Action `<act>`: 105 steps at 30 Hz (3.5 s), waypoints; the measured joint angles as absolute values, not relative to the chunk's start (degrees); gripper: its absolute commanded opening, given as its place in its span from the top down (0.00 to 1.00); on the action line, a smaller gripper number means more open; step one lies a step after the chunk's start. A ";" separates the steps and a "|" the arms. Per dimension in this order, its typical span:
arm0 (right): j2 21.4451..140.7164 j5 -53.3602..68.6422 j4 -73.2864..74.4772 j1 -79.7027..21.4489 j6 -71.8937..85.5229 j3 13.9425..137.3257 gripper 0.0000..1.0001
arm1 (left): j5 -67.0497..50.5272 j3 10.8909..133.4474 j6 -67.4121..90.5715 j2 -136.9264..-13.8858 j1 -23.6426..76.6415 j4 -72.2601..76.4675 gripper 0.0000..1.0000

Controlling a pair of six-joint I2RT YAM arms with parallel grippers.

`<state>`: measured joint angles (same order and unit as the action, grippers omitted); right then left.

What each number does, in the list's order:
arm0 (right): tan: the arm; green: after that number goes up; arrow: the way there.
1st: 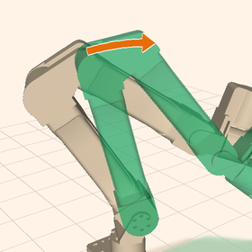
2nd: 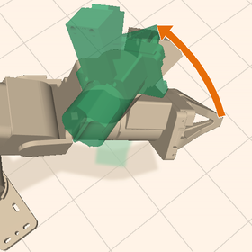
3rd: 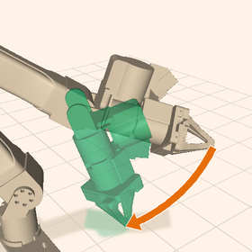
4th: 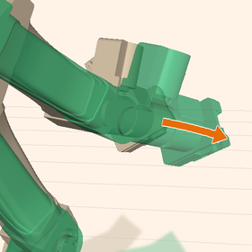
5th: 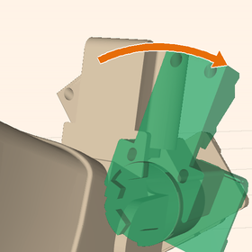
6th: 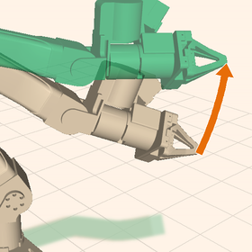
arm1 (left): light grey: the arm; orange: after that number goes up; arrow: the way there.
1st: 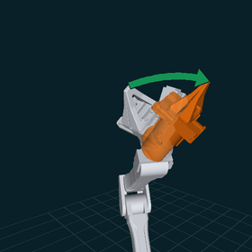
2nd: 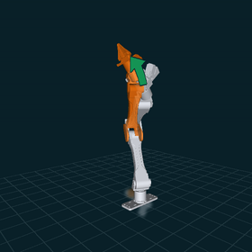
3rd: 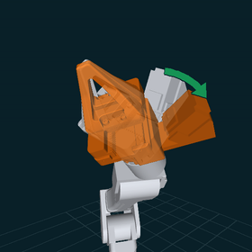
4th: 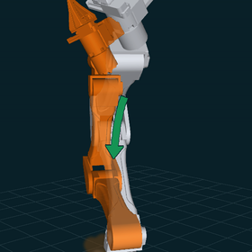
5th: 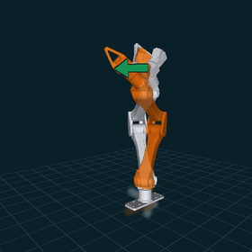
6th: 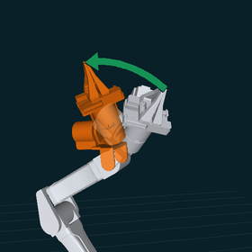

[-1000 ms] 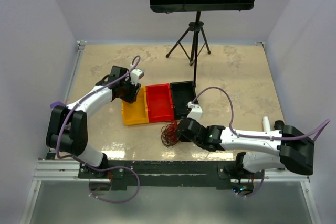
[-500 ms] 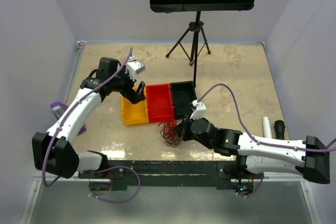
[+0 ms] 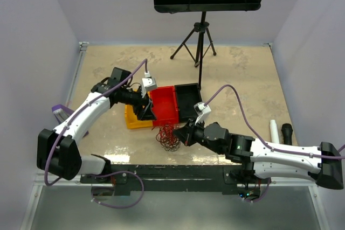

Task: Untangle the cables

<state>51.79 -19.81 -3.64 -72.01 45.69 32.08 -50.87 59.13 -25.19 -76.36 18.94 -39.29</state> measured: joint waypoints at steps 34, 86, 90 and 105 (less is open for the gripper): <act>51.05 -19.49 -6.61 -72.01 45.41 33.98 1.00 | -48.84 54.30 -29.32 -76.40 19.33 -33.61 1.00; 69.95 -26.41 18.04 -86.21 76.62 30.04 1.00 | -14.48 121.67 -12.34 -65.98 19.53 -38.52 0.98; 68.84 -26.87 19.35 -86.26 76.75 30.89 1.00 | -12.19 113.99 -12.38 -64.05 19.53 -36.77 1.00; 66.63 -28.80 20.34 -86.26 77.32 31.29 1.00 | 5.26 85.25 -13.17 -60.47 19.53 -34.22 1.00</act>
<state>66.63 -28.80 20.34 -86.26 77.32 31.29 5.26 85.25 -13.17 -60.47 19.53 -34.22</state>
